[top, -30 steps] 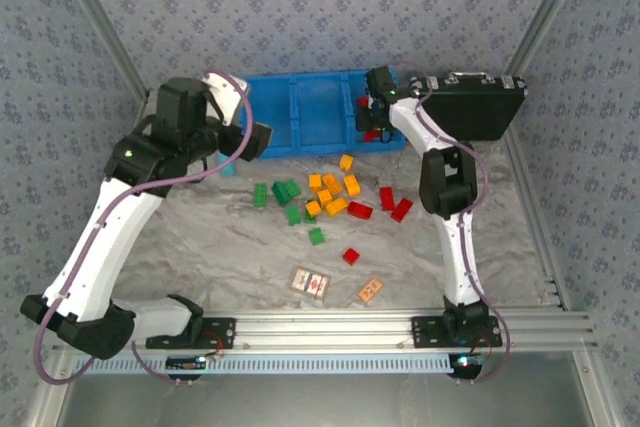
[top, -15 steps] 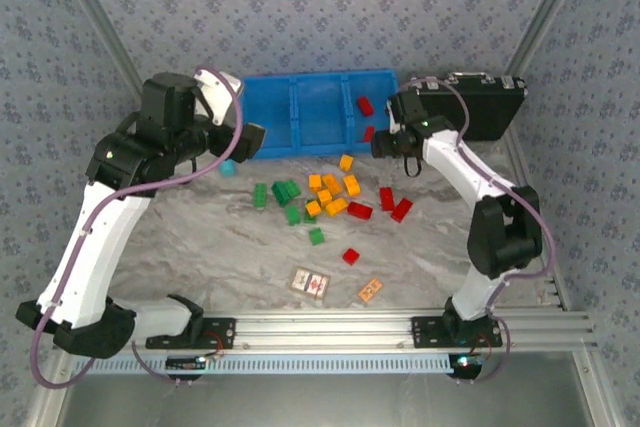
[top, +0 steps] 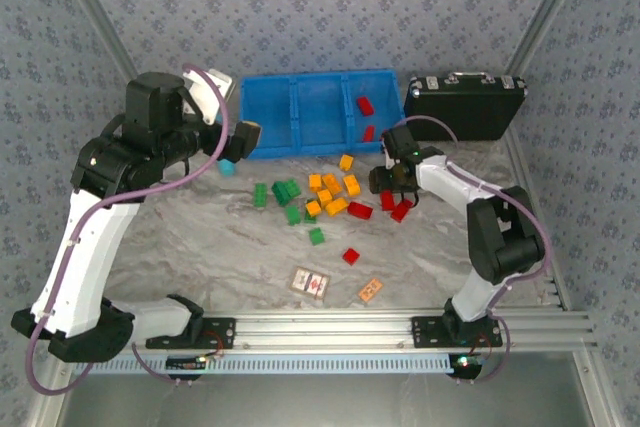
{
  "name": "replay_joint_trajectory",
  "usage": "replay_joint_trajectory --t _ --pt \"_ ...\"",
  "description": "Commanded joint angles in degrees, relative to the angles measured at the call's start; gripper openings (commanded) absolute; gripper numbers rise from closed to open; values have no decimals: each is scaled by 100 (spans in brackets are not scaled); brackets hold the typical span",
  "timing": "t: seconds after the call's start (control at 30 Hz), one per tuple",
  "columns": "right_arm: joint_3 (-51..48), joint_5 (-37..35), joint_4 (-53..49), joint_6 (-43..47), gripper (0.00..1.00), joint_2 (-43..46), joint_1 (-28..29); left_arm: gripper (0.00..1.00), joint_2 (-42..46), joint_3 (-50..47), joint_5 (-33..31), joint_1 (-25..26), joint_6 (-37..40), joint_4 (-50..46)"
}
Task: Sort the legos into containers by color
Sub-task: Pick up the lego from the center of the table.
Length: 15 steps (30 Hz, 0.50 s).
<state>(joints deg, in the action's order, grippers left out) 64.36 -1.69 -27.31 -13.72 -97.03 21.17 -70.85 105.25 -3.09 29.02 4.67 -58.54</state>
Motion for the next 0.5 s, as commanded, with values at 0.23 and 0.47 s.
replay_joint_trajectory --t 0.23,0.47 --pt "127 -15 103 -114 60 -790 66 100 45 452 -180 34 -73 -242" --pt "253 -140 -20 -114 41 -1044 63 100 1 425 -221 34 -1 -211"
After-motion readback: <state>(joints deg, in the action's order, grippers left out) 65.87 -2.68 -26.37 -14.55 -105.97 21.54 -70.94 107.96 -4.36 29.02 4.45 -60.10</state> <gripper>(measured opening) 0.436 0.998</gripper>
